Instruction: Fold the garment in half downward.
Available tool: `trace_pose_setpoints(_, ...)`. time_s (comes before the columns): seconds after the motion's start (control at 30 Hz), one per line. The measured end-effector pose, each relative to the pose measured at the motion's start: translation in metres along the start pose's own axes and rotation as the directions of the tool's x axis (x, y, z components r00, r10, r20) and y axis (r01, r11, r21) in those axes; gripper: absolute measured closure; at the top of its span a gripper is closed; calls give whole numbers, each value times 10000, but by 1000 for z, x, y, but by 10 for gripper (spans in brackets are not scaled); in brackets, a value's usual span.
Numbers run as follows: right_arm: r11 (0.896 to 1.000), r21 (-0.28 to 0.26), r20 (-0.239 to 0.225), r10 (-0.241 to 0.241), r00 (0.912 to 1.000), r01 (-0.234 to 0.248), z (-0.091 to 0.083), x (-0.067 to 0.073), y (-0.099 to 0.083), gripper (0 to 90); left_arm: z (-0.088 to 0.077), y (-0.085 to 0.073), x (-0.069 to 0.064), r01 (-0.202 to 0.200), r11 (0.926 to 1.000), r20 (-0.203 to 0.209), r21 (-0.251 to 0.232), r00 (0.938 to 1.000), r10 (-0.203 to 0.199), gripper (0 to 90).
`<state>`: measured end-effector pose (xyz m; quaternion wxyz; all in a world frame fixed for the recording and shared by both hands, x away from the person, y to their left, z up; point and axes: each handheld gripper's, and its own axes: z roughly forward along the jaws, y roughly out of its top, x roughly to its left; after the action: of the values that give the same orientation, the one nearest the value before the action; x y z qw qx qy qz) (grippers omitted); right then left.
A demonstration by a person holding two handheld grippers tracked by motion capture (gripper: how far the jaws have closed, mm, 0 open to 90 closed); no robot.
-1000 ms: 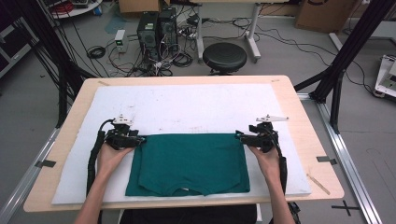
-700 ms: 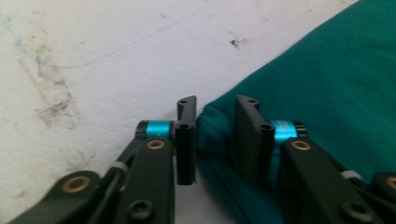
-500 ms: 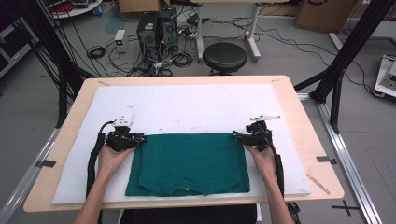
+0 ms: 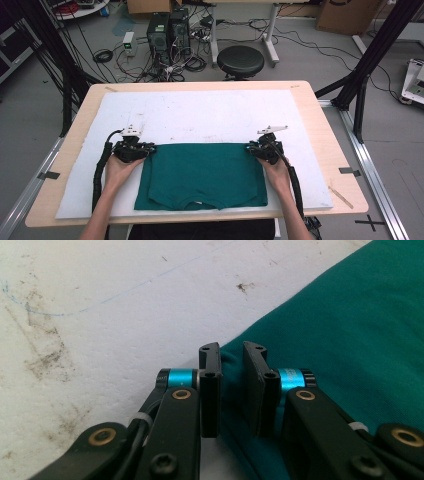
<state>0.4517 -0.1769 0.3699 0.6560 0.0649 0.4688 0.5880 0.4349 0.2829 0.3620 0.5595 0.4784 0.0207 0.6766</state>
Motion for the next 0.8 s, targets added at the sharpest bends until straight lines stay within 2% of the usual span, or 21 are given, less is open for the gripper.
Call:
trace_pose_setpoints(0.17,9999,6,287,-109,9995,109,0,1,1,803,0,2,-5,-325,9994,-316,97,9990,328,795)
trace_pose_setpoints(0.3,9999,-14,578,-130,9982,131,1,0,4,807,3,3,-5,-139,9999,-484,-54,9987,136,800)
trace_pose_setpoints(0.47,9994,-252,800,239,9965,-220,8,-7,10,807,10,8,-2,53,9997,-782,-254,9969,-73,802)
trace_pose_setpoints(0.67,9995,-16,1235,308,9919,-308,20,-15,27,805,23,21,4,183,9995,-1187,-269,9927,-214,803)
trace_pose_setpoints(0.8,9988,-47,1409,499,9888,-498,28,-22,36,802,30,25,10,526,9975,-1182,-469,9913,-578,802)
